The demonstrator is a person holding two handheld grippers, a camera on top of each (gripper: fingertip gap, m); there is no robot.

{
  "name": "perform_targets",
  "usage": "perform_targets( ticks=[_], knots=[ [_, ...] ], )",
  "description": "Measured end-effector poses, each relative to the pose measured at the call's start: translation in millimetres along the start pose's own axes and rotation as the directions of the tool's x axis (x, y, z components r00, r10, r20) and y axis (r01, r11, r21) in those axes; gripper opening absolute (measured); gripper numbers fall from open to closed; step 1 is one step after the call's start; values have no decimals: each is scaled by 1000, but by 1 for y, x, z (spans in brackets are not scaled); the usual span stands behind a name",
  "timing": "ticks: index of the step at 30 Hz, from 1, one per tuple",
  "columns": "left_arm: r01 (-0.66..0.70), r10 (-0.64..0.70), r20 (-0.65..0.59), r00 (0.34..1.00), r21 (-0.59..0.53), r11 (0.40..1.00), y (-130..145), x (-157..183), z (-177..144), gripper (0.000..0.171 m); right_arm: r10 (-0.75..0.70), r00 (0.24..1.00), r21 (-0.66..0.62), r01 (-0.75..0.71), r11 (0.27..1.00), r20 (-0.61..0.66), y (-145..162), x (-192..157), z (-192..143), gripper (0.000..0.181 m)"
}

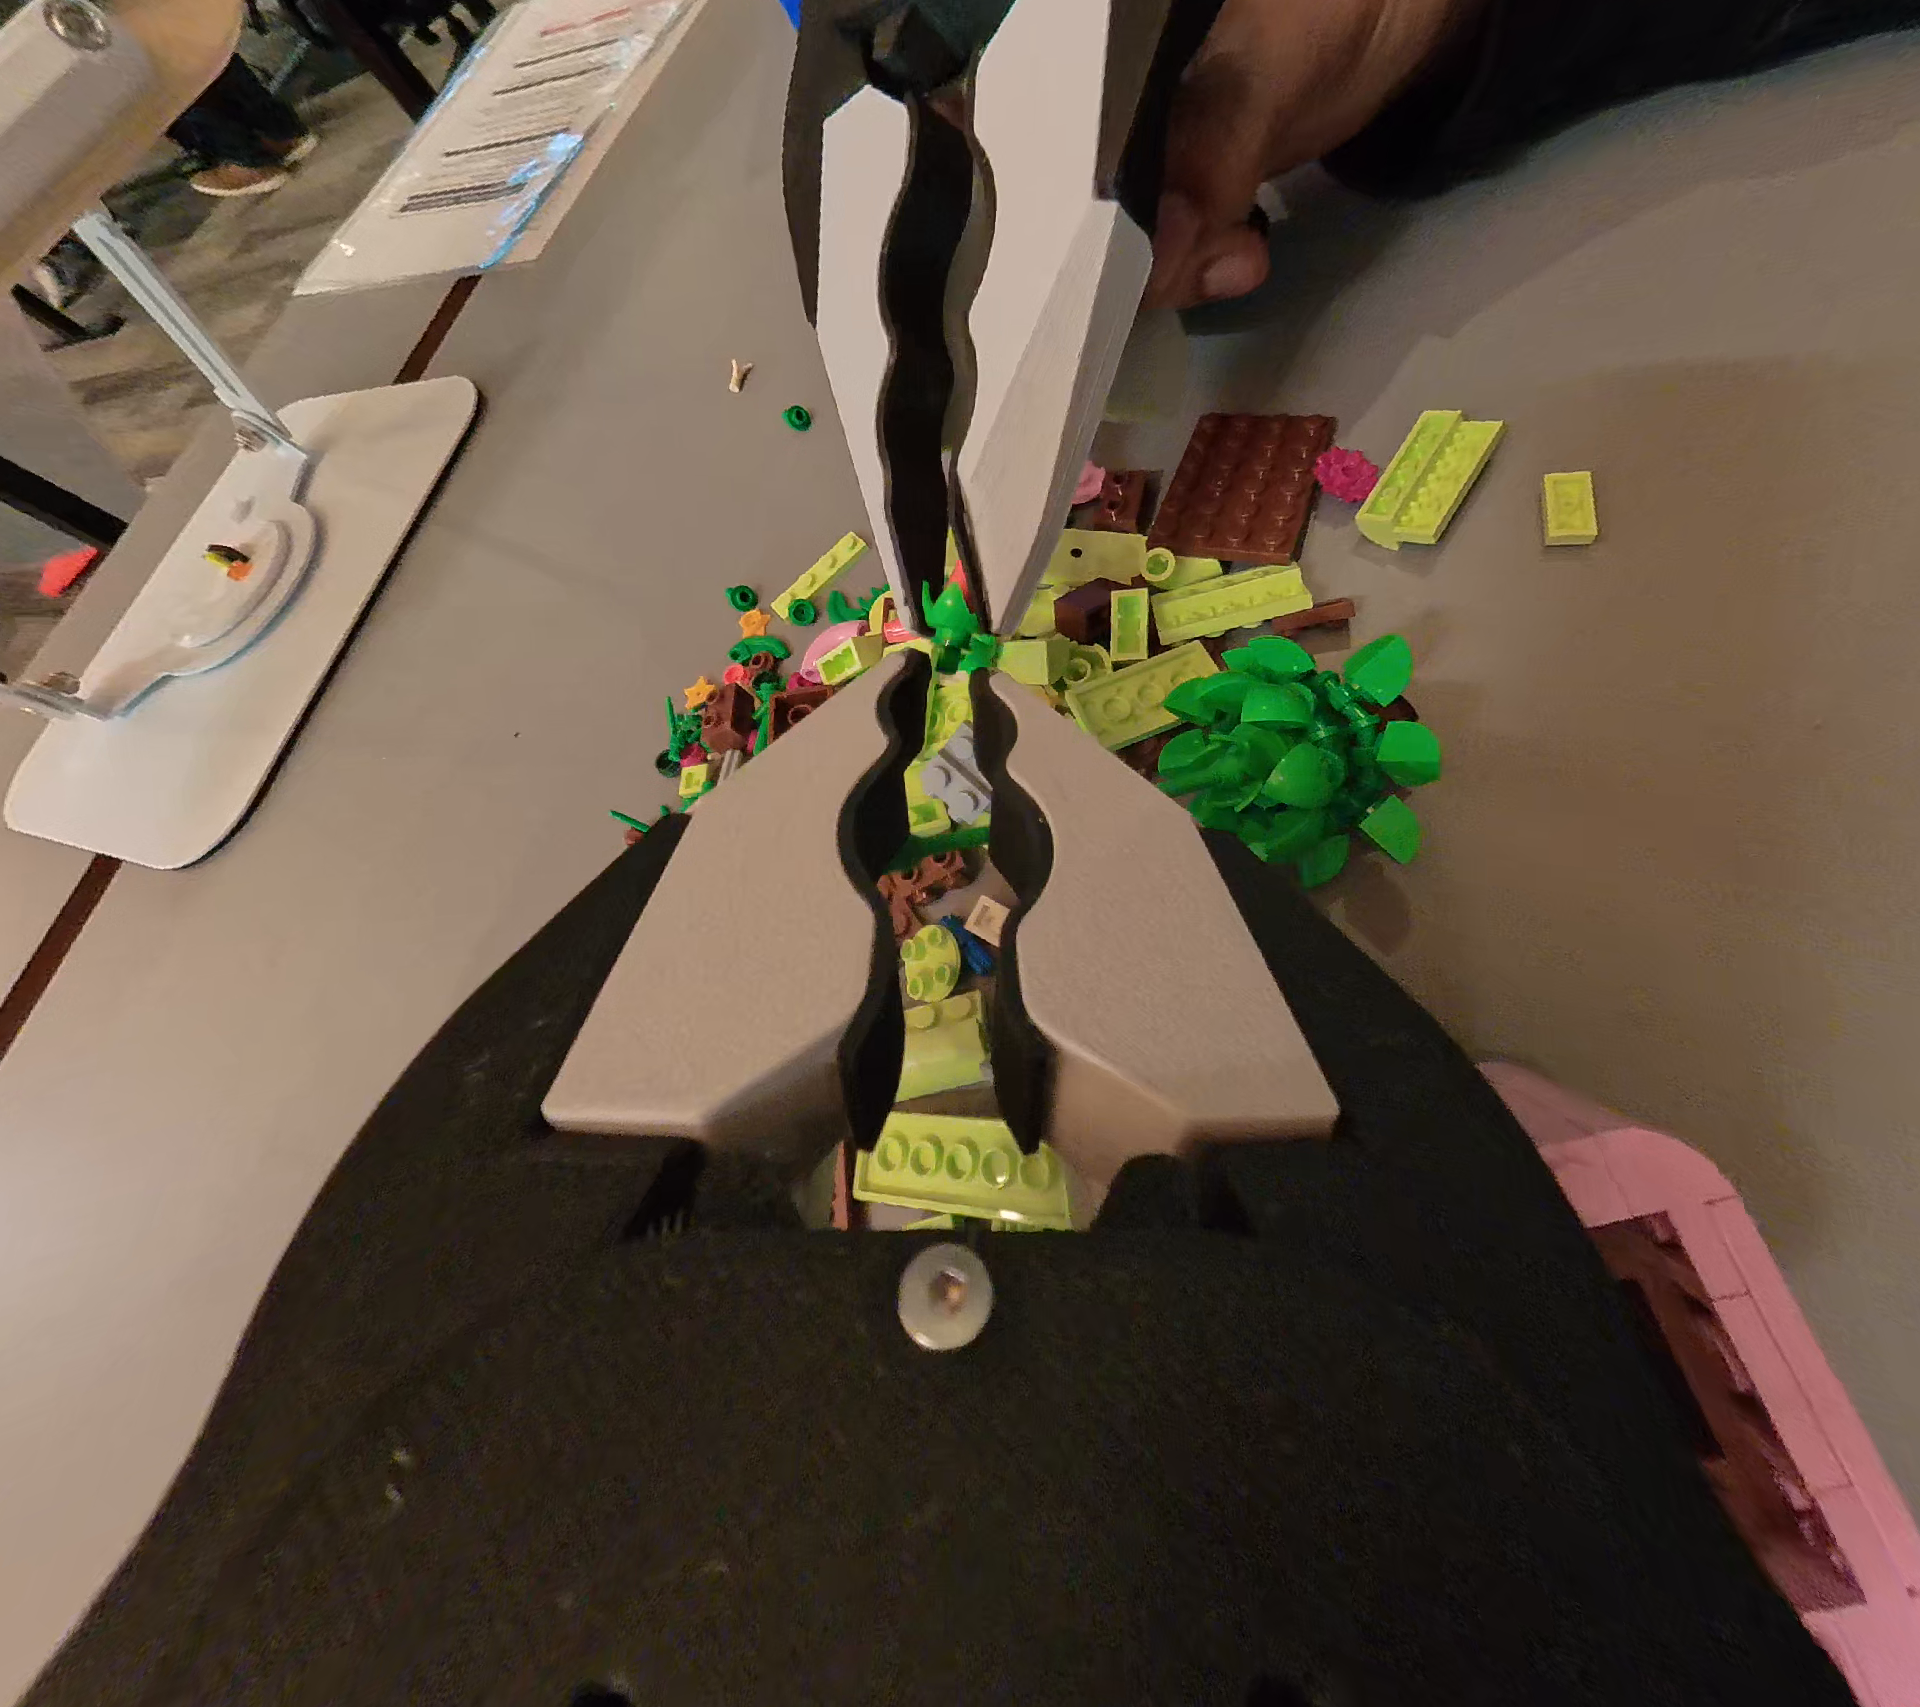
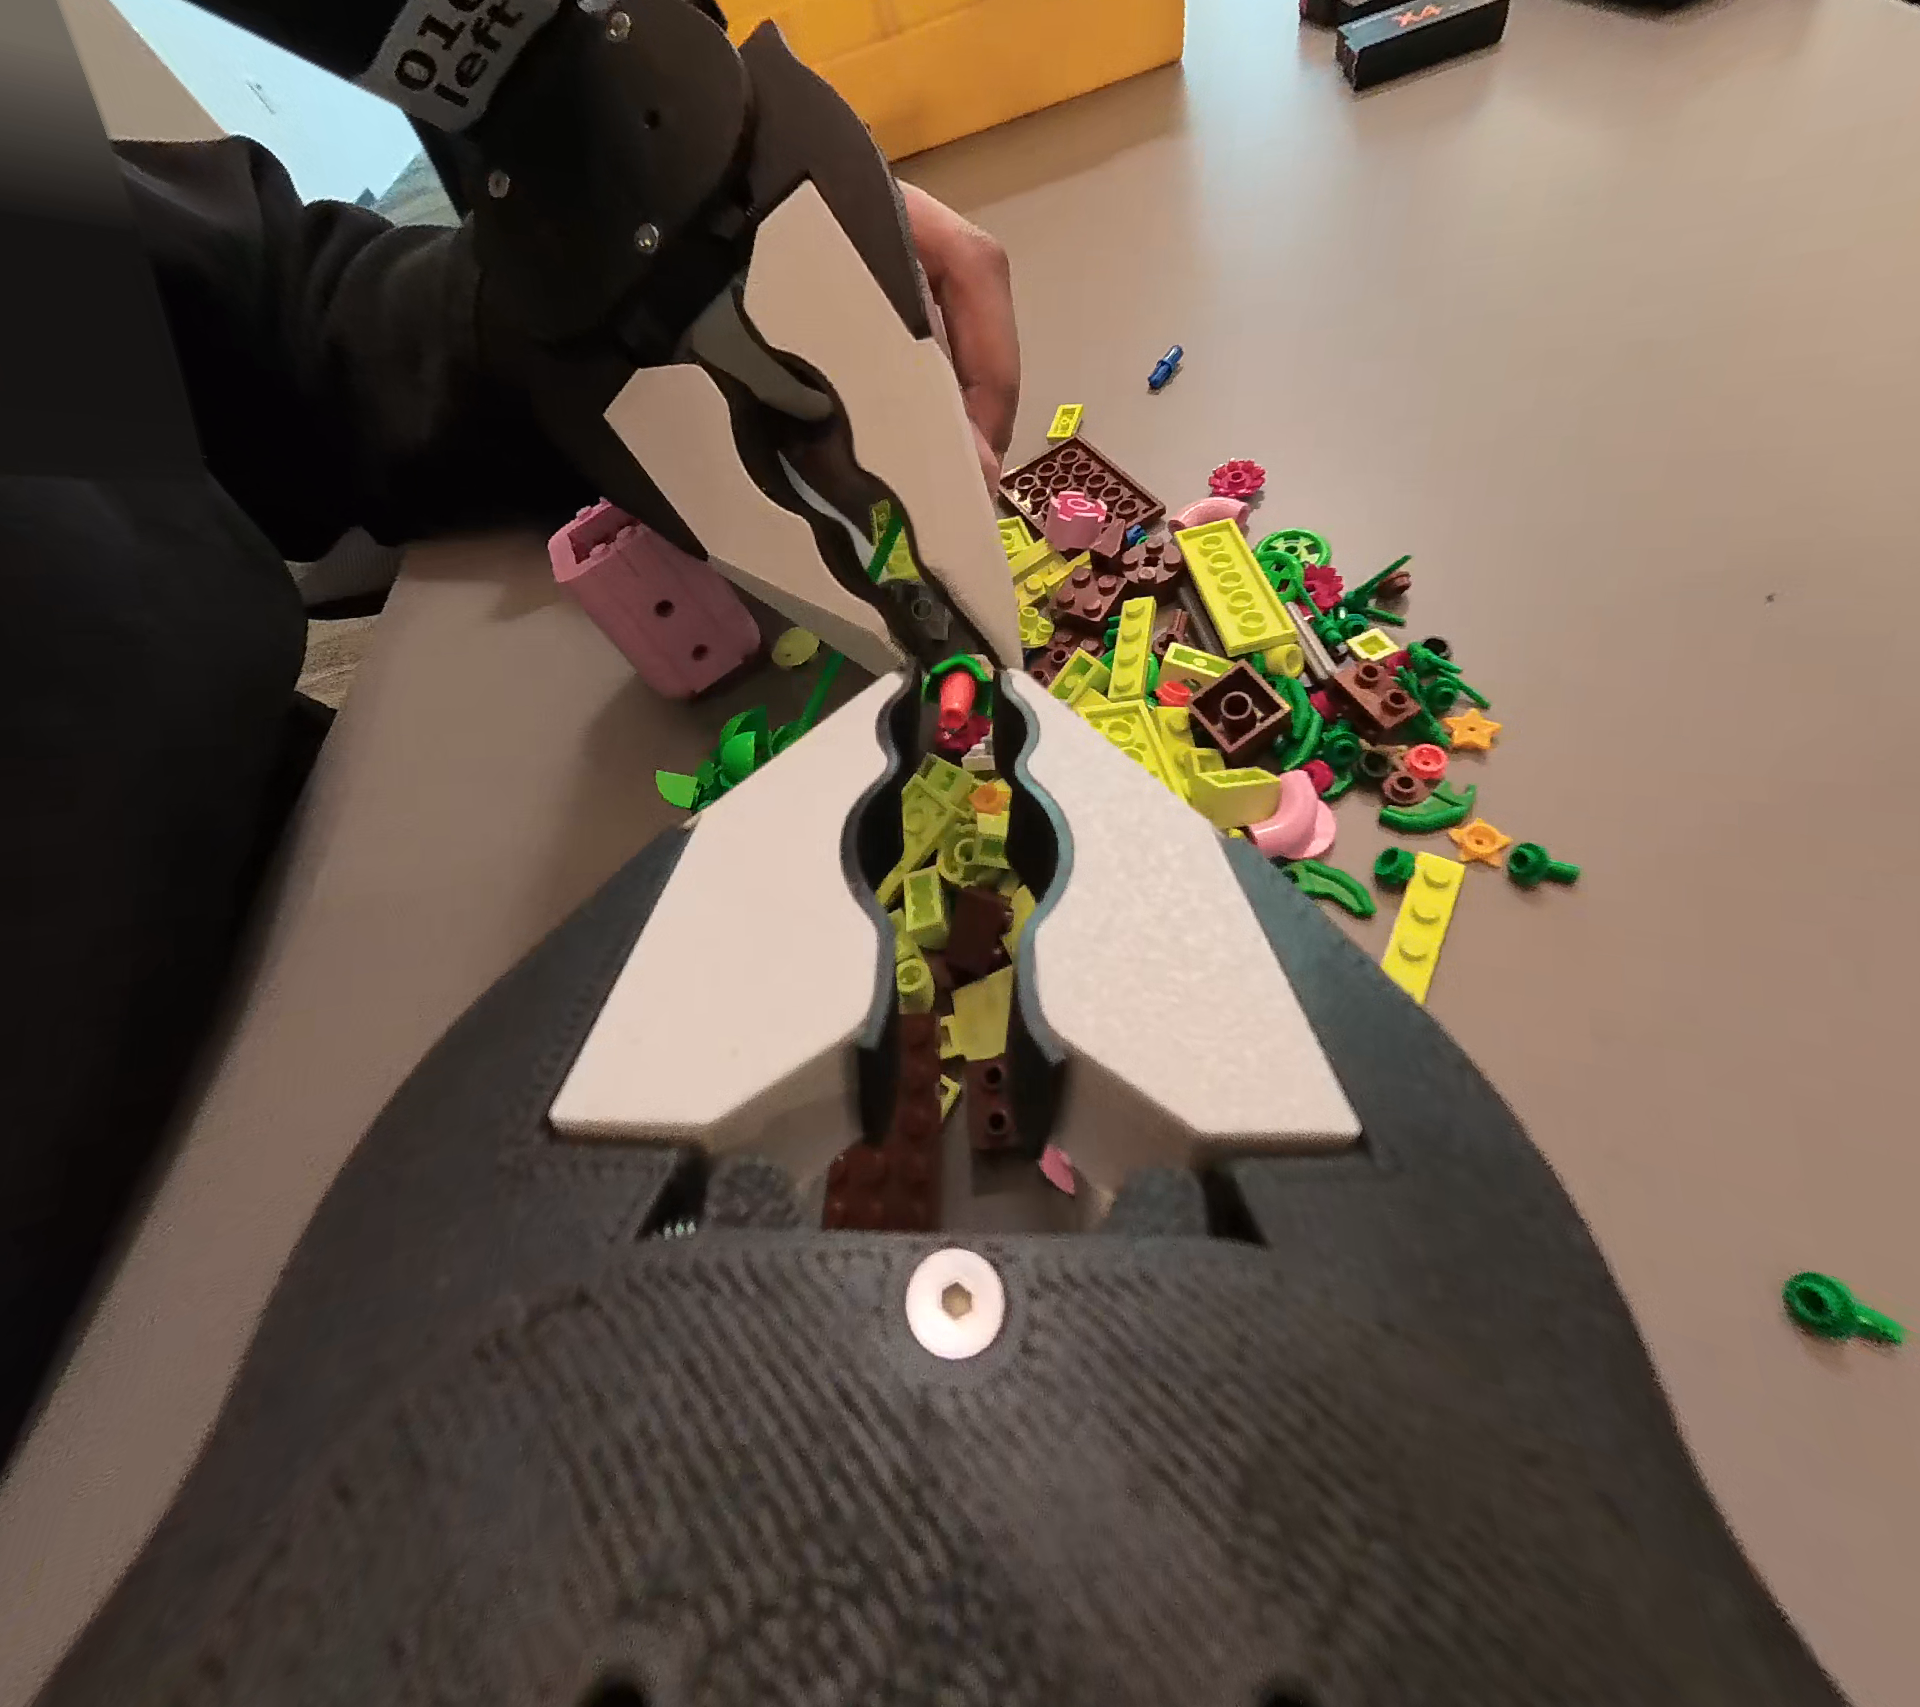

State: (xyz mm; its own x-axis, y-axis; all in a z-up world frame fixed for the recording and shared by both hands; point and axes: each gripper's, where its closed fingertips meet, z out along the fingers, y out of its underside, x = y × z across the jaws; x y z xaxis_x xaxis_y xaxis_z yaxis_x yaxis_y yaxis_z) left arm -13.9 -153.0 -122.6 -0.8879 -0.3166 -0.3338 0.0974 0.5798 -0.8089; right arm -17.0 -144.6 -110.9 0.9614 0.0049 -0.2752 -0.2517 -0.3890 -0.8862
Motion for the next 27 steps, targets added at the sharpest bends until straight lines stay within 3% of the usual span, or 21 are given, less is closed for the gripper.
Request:
perform_targets(
  ticks=[8, 20, 27],
  knots=[
    [-59, 59, 64, 996, -5, 998, -2, -6, 0, 0, 30, 1000, 11, -30, 999, -6, -1, 2, 1, 10],
    [-63, 65, 51, 997, -39, 997, -3, -5, -1, 0, 36, 999, 36, -35, 999, -9, -5, 0, 1, 10],
    [124, -128, -63, 990, -65, 990, 1, 0, -1, 0, 47, 999, 8, -47, 999, -7, -2, 0, 3, 9]
  ],
)
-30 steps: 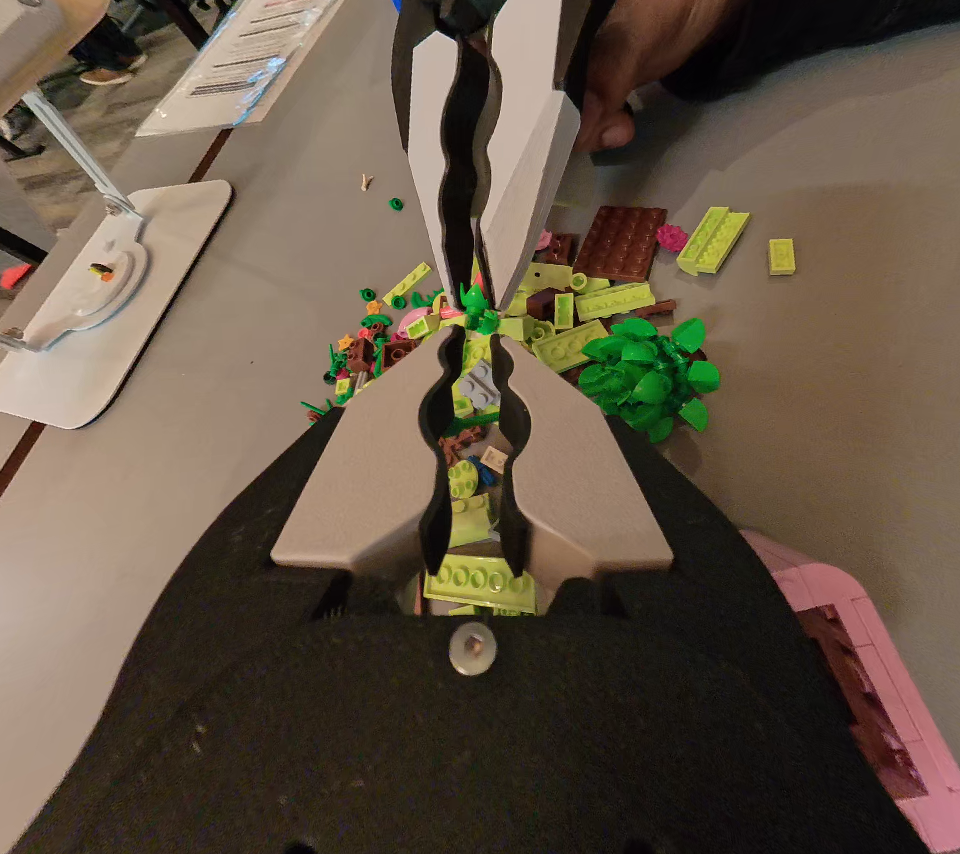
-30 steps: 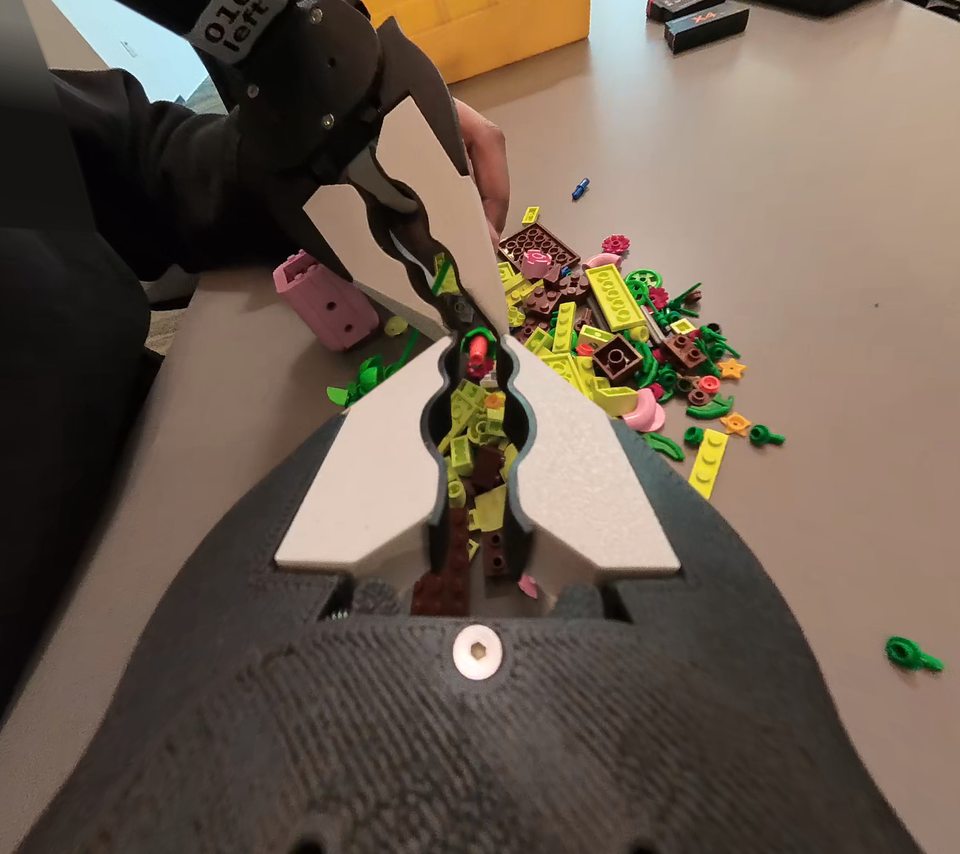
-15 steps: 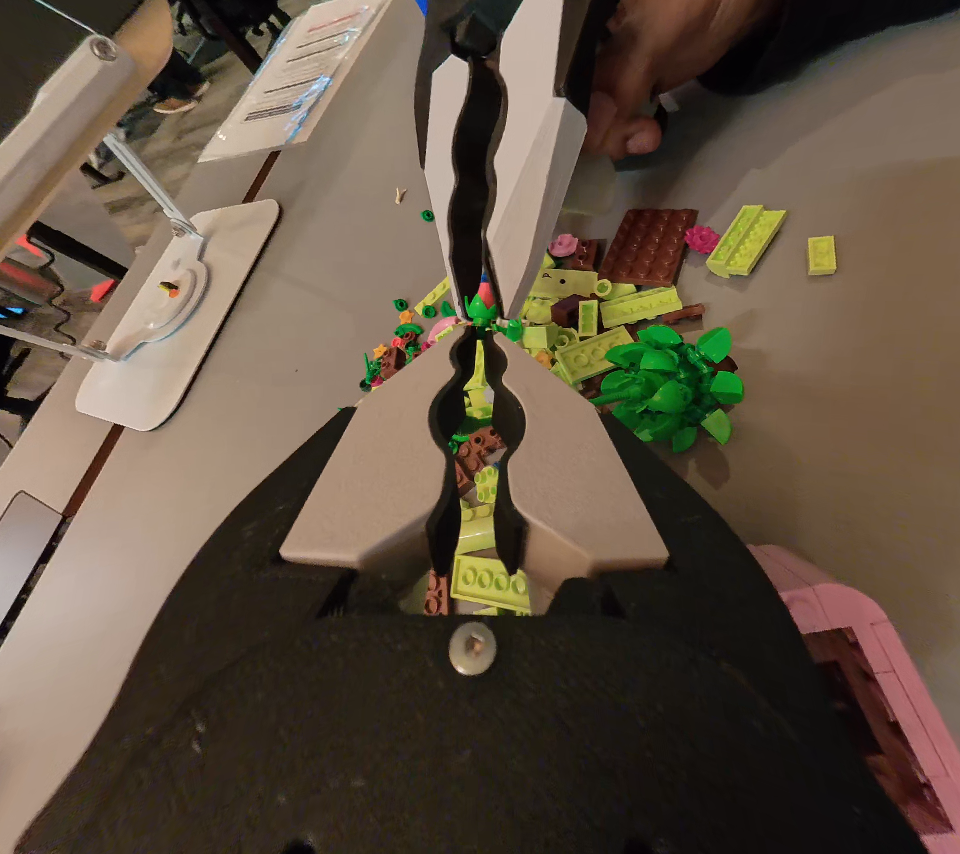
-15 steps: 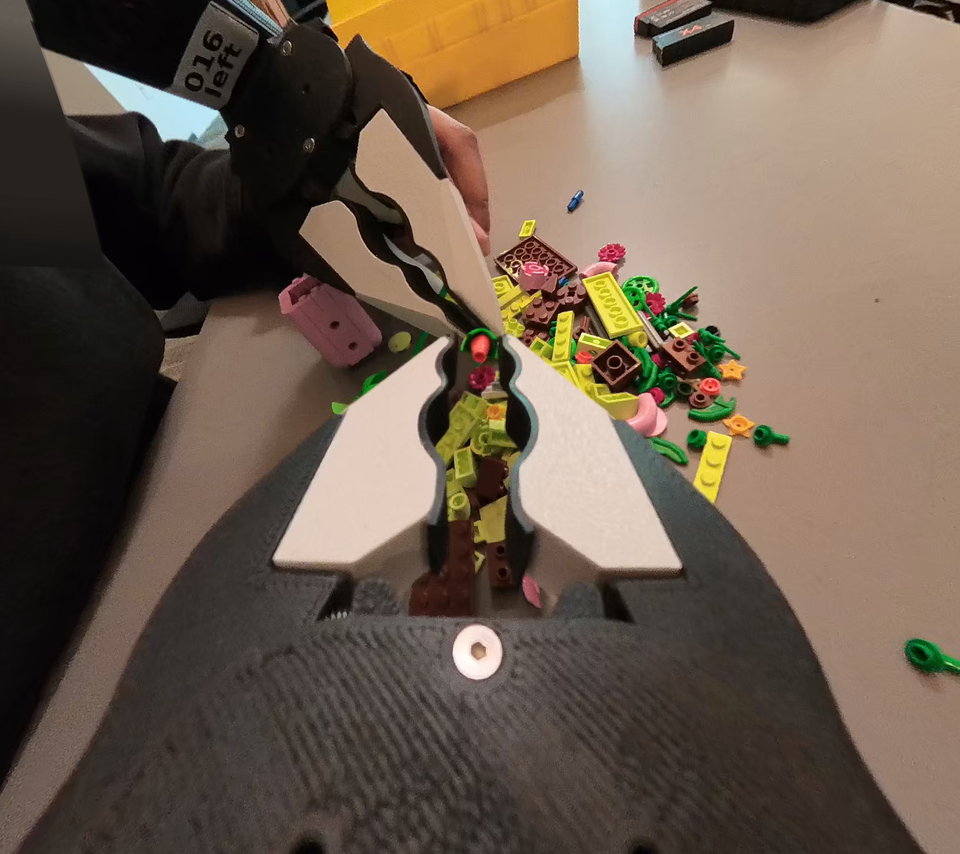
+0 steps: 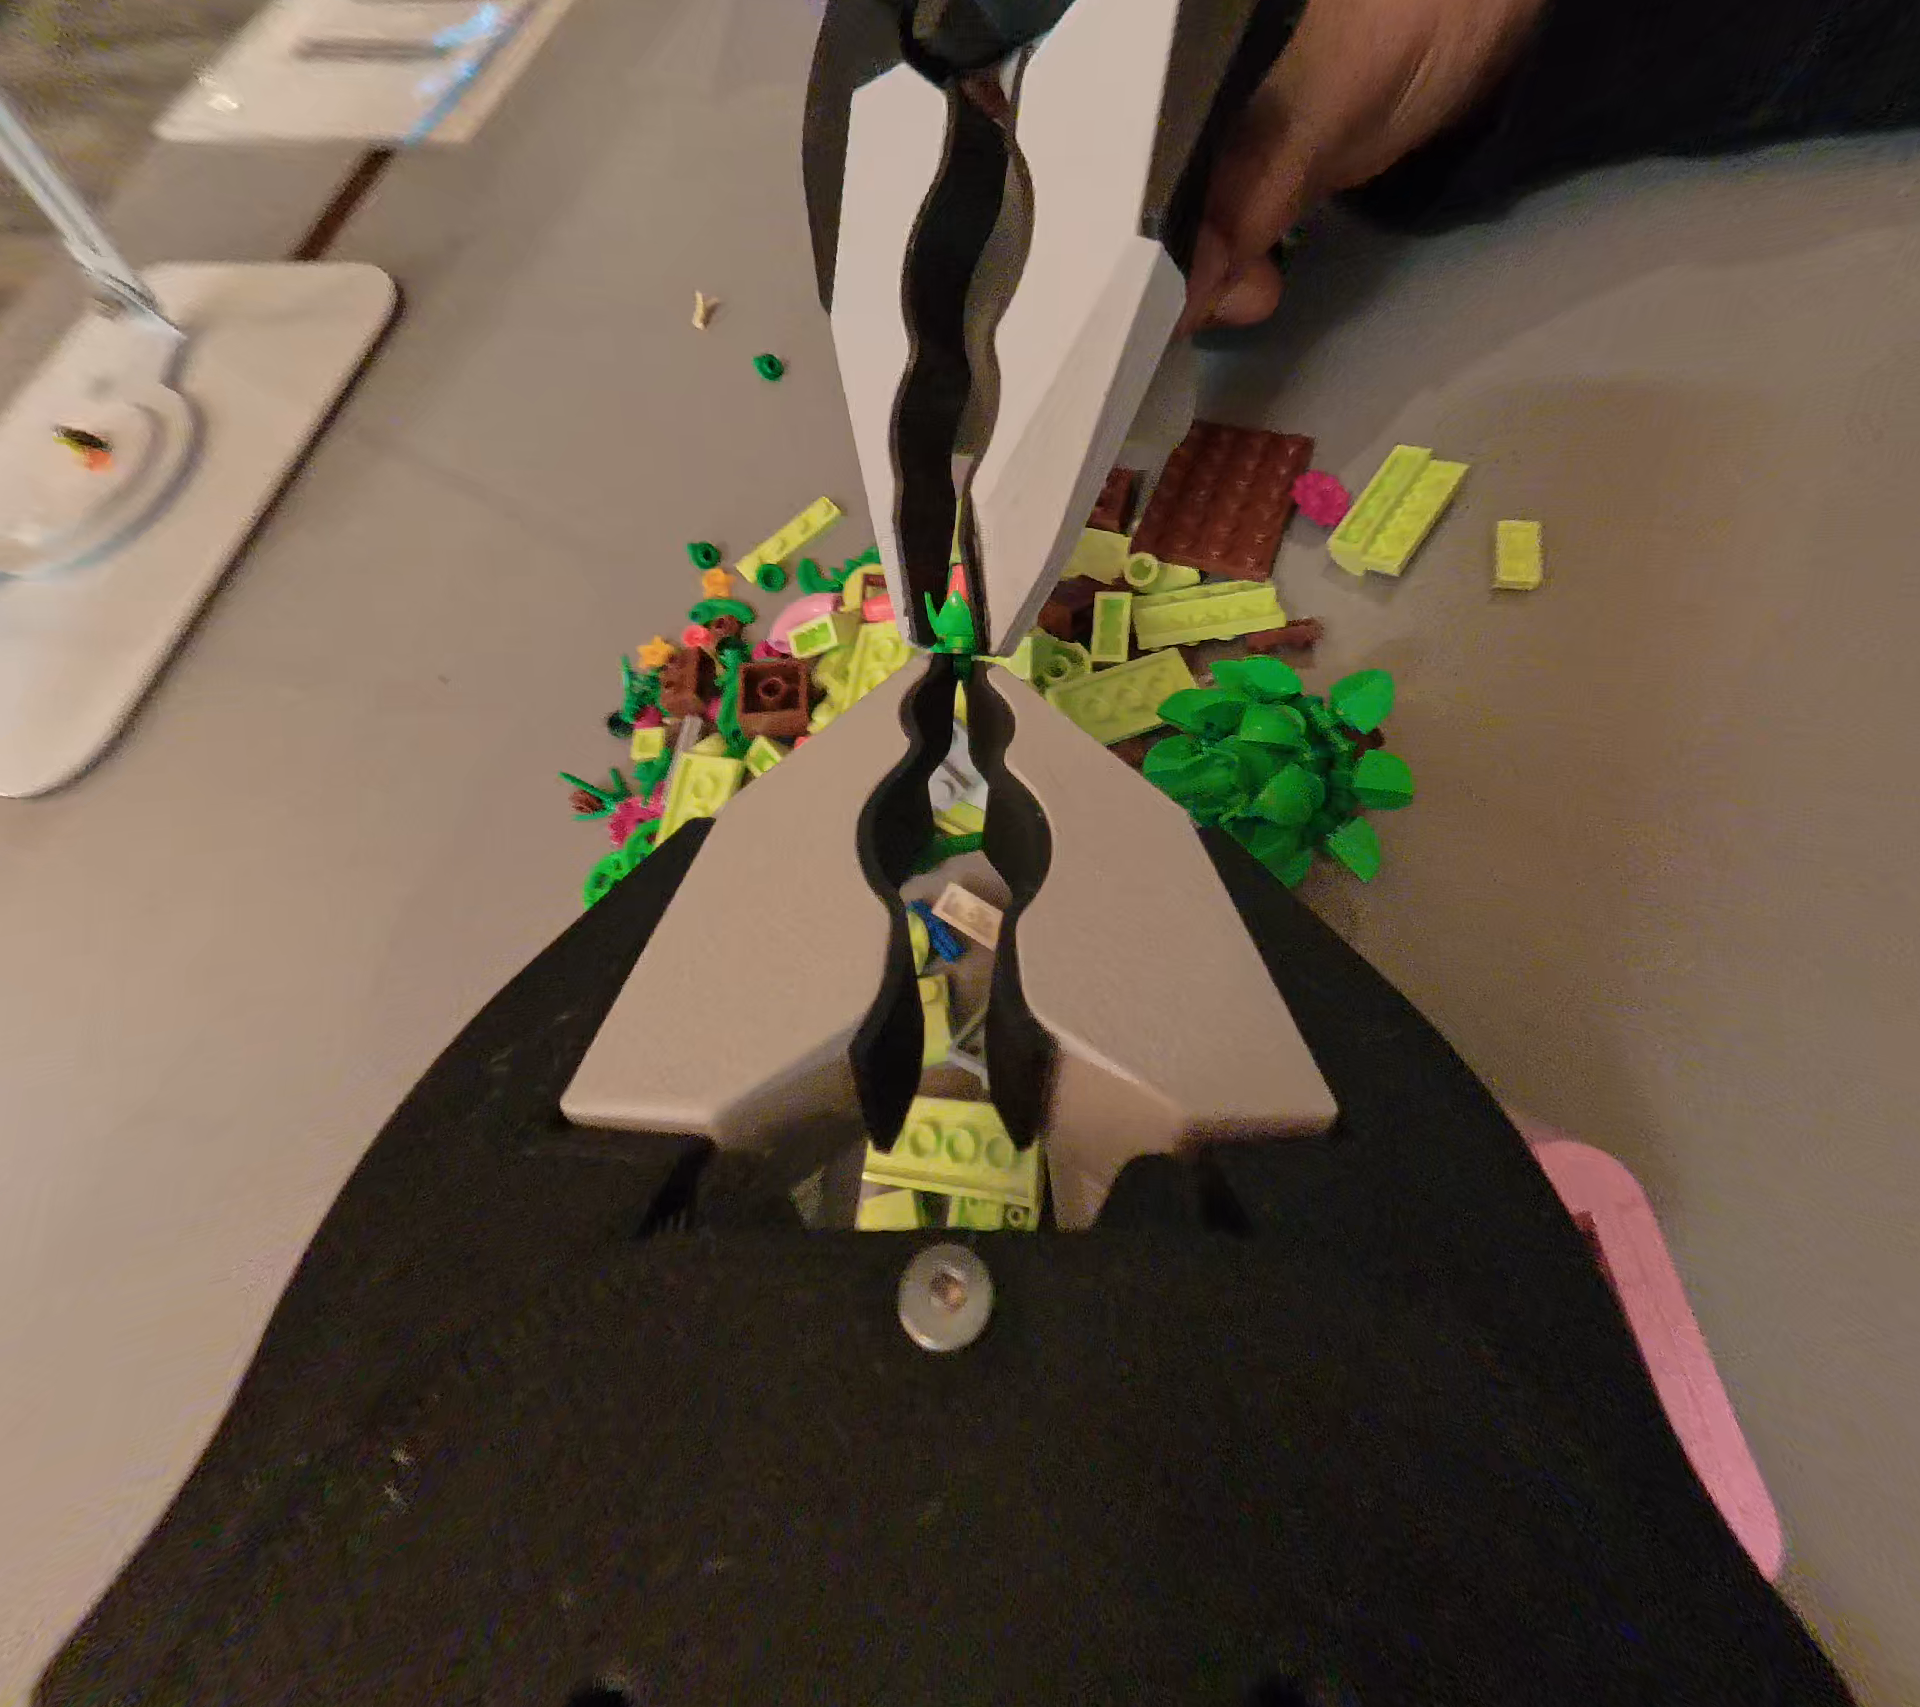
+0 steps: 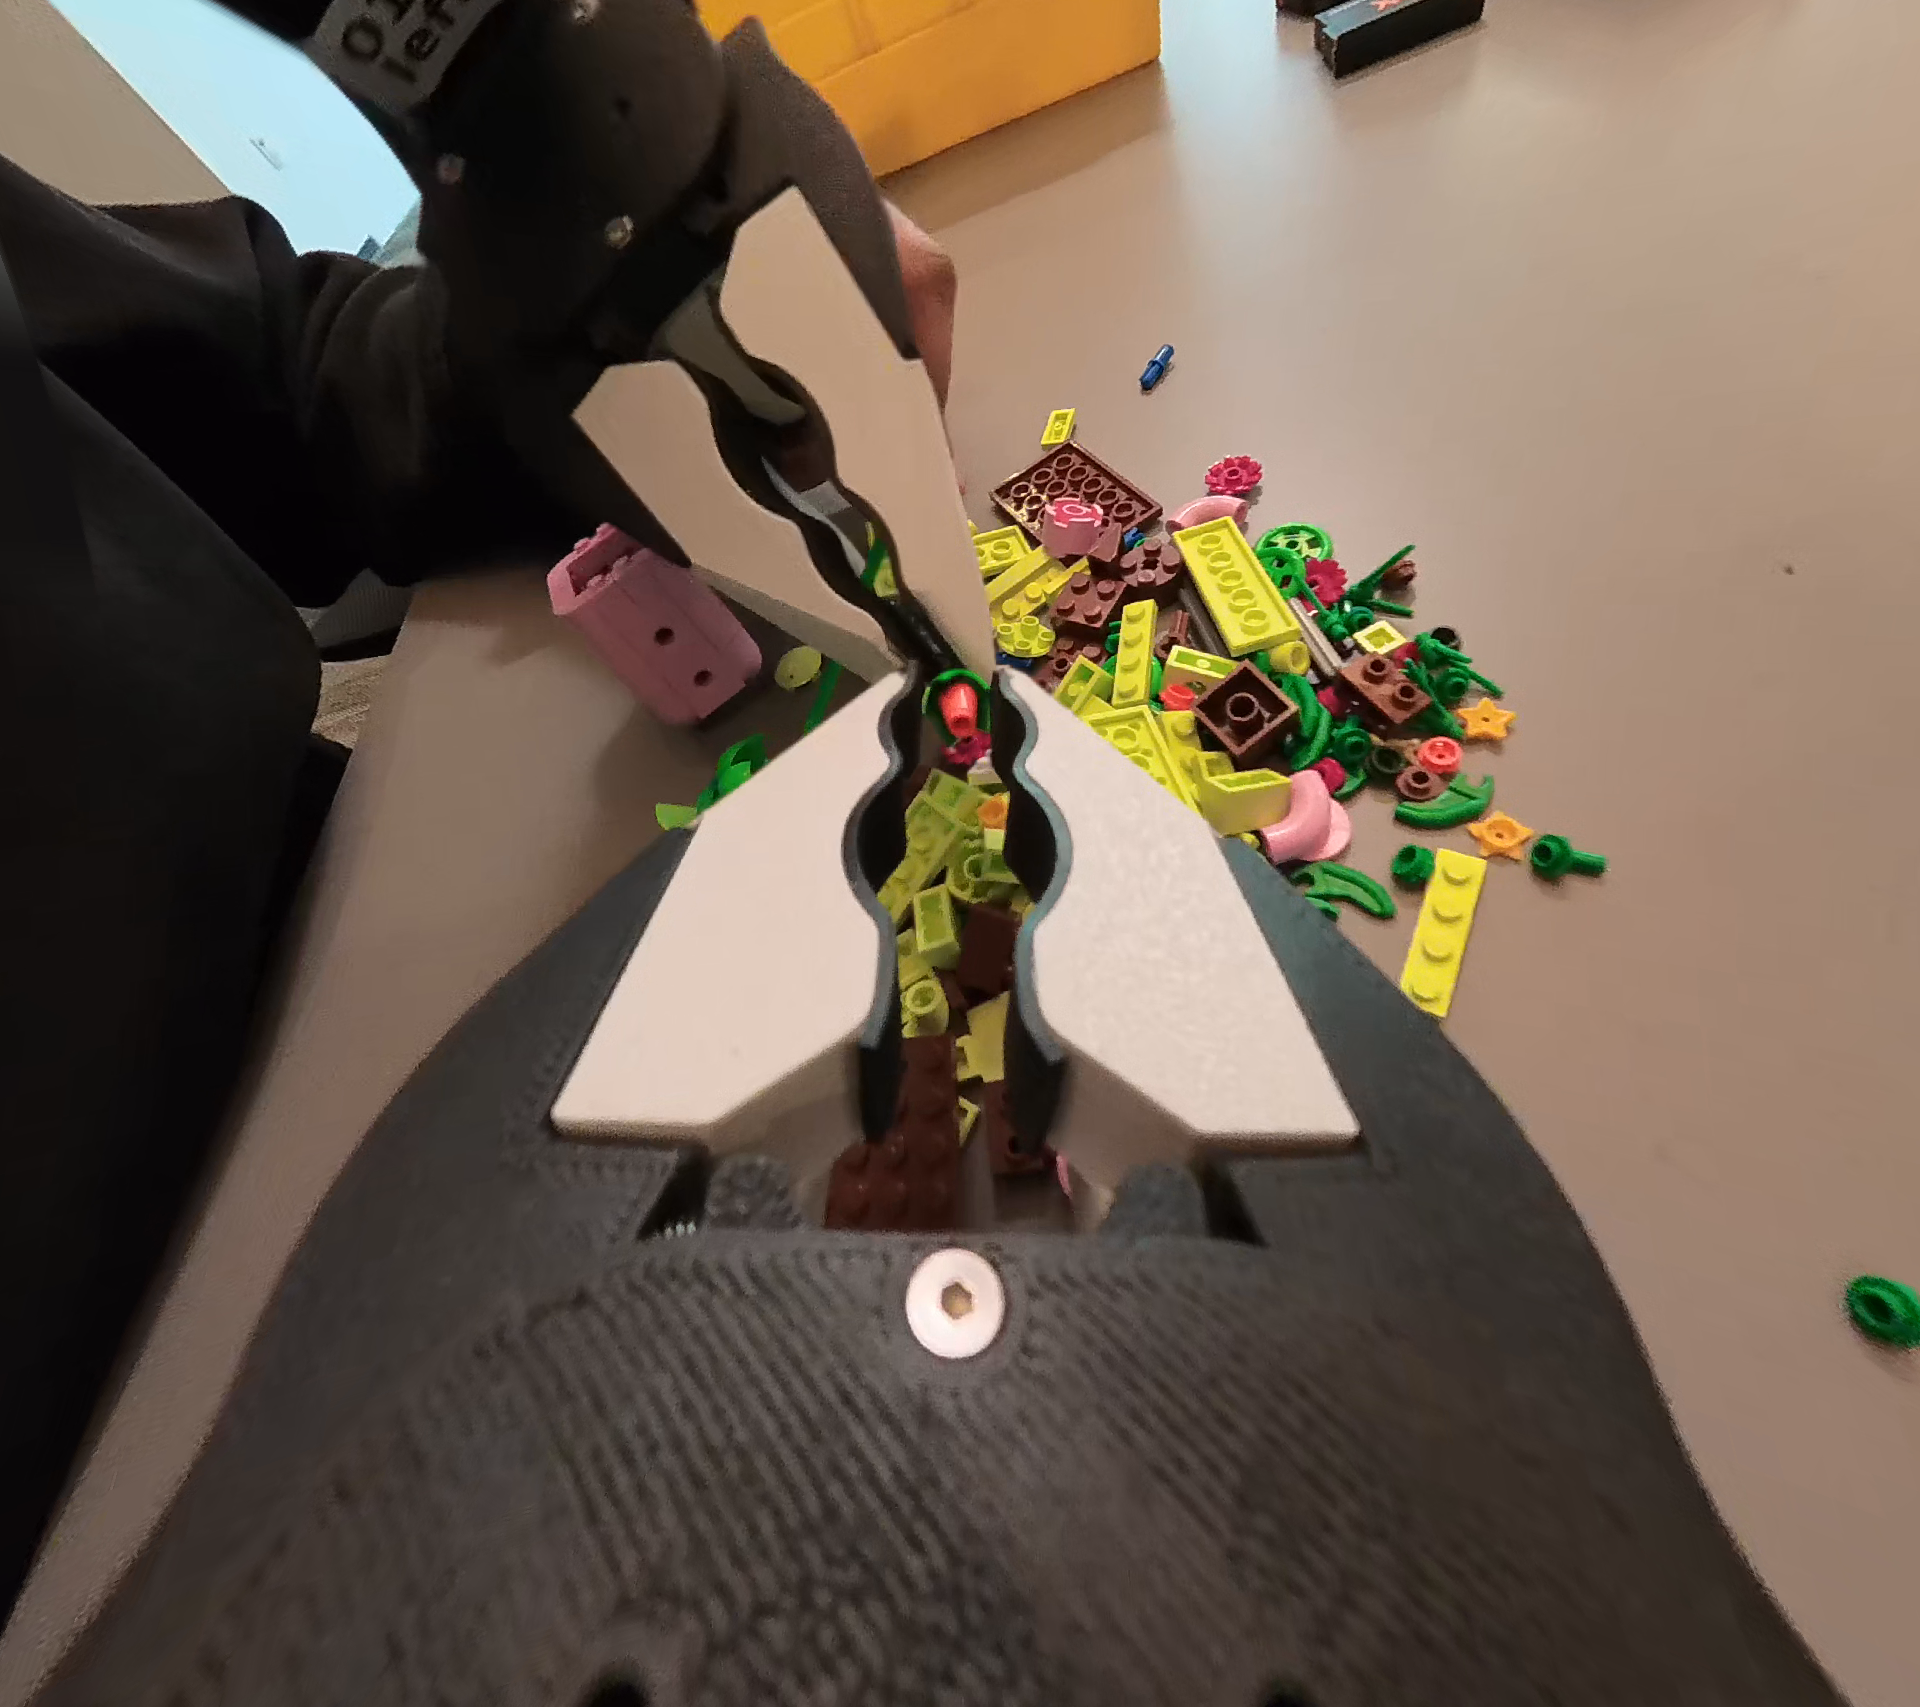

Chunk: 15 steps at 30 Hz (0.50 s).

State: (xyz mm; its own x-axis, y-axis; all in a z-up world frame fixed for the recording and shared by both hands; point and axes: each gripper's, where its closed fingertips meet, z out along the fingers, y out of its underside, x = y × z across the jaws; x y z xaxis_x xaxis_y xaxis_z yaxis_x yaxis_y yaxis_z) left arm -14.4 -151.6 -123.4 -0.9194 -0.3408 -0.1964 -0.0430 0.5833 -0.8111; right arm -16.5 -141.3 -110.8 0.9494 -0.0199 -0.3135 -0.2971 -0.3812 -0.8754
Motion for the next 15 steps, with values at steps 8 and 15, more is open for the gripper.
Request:
perform_targets(
  ticks=[8, 15],
  knots=[
    [261, -244, -261, 934, 32, 965, -1, 9, -11, 0, -86, 993, 96, 77, 992, 86, -15, -15, -10, 9],
    [344, -304, -227, 925, 163, 925, -11, -15, -20, 0, -48, 997, 239, 31, 970, 64, -34, 5, -45, 9]
  ],
)
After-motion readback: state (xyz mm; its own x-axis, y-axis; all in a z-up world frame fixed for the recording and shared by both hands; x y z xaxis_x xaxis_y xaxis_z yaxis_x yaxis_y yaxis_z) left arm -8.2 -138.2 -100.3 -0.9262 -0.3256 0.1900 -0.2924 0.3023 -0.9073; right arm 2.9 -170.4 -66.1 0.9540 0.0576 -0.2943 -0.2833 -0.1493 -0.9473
